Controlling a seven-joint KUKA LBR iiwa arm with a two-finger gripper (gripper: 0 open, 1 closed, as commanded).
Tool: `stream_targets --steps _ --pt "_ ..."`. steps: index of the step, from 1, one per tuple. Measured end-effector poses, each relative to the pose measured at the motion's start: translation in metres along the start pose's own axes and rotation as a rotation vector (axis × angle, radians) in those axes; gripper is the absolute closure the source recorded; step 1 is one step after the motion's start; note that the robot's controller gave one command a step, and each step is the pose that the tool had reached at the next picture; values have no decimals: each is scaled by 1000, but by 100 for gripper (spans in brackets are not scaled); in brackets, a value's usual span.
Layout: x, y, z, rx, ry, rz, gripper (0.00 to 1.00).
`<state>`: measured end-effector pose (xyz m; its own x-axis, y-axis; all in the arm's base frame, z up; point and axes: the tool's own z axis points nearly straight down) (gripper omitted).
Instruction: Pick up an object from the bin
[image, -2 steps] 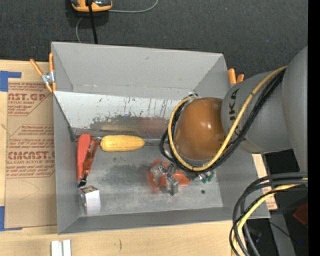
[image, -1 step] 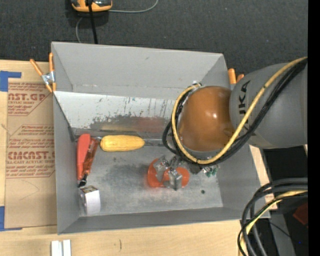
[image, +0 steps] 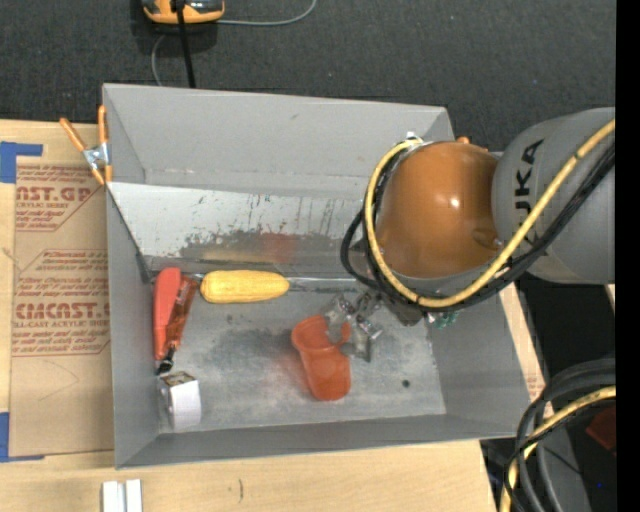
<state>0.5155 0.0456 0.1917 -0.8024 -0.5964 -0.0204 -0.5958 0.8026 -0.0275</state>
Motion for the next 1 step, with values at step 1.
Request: stream_targets --steps 1 --pt "6 15 -33 -5 7 52 100"
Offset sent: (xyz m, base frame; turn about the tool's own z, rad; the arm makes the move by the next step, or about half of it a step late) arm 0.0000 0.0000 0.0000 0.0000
